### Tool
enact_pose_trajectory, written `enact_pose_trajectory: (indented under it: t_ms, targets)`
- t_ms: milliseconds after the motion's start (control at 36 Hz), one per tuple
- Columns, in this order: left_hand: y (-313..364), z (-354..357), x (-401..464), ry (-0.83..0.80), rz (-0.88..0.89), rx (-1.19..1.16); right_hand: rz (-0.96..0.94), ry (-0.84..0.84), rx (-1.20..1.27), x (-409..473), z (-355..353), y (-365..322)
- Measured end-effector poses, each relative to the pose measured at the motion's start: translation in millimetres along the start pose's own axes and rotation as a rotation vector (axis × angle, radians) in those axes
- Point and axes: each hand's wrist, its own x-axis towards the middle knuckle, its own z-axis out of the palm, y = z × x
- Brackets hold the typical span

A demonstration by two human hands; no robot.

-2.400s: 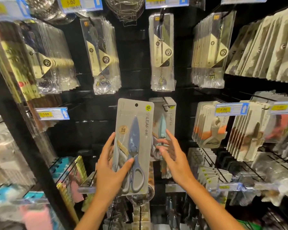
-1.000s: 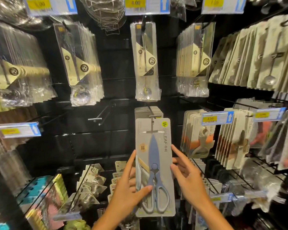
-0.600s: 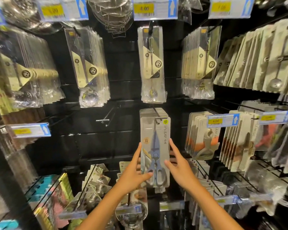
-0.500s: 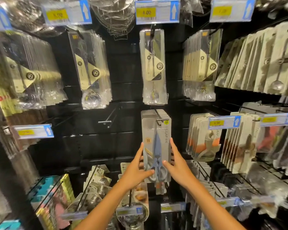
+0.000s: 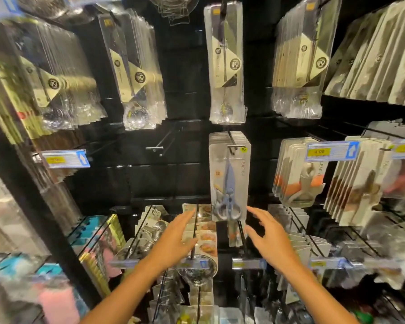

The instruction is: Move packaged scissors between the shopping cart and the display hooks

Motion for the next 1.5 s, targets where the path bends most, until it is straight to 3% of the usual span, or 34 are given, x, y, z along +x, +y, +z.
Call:
enact_pose_trajectory:
  t_ms: [167, 417, 583, 1111, 1333, 1500]
  targets:
    - [-20, -8, -66, 0.044, 0.016, 0.185, -0.138, -0.151, -0.056, -27, 20, 1]
    - [-53, -26, -189, 0.072, -0.110, 0.278, -0.284, -0.513, -0.108, -62, 94, -27]
    - [-70, -39, -283, 0.126, -0.283, 0.259, -0.342, -0.753, -0.075, -91, 160, -54]
    - [-147, -43, -591, 0.433, -0.834, 0.065, -0.585, -1.170, -0.029, -234, 365, -181]
    - [-168, -54, -681, 0.491, -1.082, -0.041, -0.618, -1.357, -0.095, -277, 449, -221]
    - [-198, -58, -717, 0.488, -1.215, 0.012, -0.695, -1.456, -0.136, -284, 505, -250]
